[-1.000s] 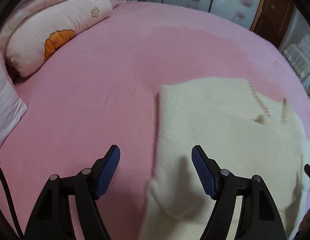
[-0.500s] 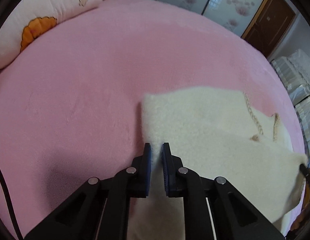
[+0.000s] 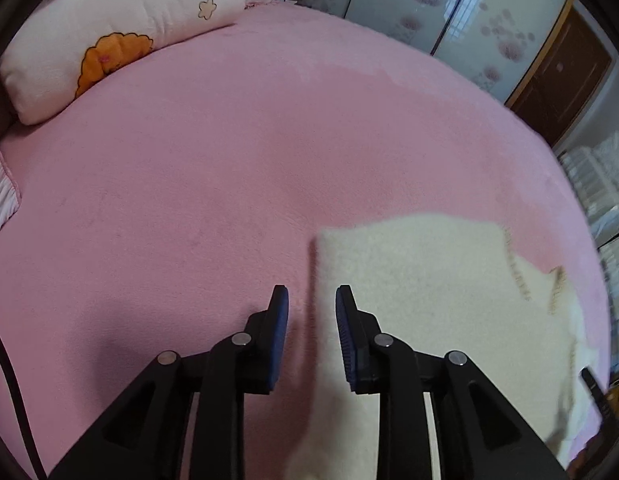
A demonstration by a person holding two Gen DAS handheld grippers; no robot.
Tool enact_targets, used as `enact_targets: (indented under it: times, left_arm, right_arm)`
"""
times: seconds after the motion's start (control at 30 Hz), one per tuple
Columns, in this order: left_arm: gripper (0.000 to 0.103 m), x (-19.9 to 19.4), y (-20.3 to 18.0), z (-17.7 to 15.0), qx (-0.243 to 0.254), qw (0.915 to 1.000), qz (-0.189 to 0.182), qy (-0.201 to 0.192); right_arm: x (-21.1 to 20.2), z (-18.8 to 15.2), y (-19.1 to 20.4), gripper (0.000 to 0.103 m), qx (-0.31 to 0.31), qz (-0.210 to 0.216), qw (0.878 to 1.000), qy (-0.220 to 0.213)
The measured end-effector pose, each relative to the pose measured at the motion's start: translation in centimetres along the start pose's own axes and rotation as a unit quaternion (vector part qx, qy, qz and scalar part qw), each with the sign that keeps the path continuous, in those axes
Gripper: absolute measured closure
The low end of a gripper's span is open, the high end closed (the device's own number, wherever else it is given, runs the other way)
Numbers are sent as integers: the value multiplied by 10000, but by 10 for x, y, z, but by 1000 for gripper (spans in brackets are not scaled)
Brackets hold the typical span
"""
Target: Fold large clothes
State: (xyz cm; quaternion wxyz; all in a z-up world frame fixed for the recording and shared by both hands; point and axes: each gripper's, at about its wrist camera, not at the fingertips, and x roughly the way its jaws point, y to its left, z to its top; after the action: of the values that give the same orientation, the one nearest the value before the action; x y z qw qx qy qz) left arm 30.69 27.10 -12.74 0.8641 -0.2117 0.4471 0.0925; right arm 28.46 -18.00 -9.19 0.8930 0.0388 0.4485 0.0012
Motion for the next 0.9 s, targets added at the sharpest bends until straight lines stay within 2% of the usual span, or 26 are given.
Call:
enact_targets:
  times: [0.13, 0.23, 0.37, 0.43, 0.53, 0.63, 0.73, 0.83, 0.9]
  left_arm:
    - [75, -32, -11, -9, 79, 9996, -262, -89]
    - [70, -46, -34, -35, 342, 9986, -403, -24]
    - [70, -42, -64, -72, 696, 9960, -538, 138]
    - [70, -34, -72, -85, 787, 9949, -579, 257]
    - [69, -17, -82, -101, 930, 9938, -423, 444]
    - [68, -2, -88, -107, 1119, 9921, -180, 537]
    - [67, 1, -87, -108, 1213, 9913, -183, 487]
    - [67, 4, -78, -107, 1199, 9912, -237, 514]
    - [67, 7, -72, -106, 1144, 9914, -316, 544]
  right_arm:
    - [-22, -19, 21, 59, -176, 411, 9990, -48]
    - [-32, -31, 51, 59, -345, 681, 9970, -99]
    - [-34, -47, 99, 74, -818, 1030, 9913, -50]
    - [-31, -53, 118, 77, -946, 1207, 9882, 35]
    - [-18, -63, 139, 77, -1073, 1315, 9852, 224]
    - [2, -67, 141, 77, -1172, 1229, 9845, 432]
    - [9, -63, 124, 96, -1144, 1191, 9853, 437]
    - [7, -53, 88, 99, -1005, 482, 9937, 147]
    - [14, -47, 53, 99, -765, -298, 9966, 63]
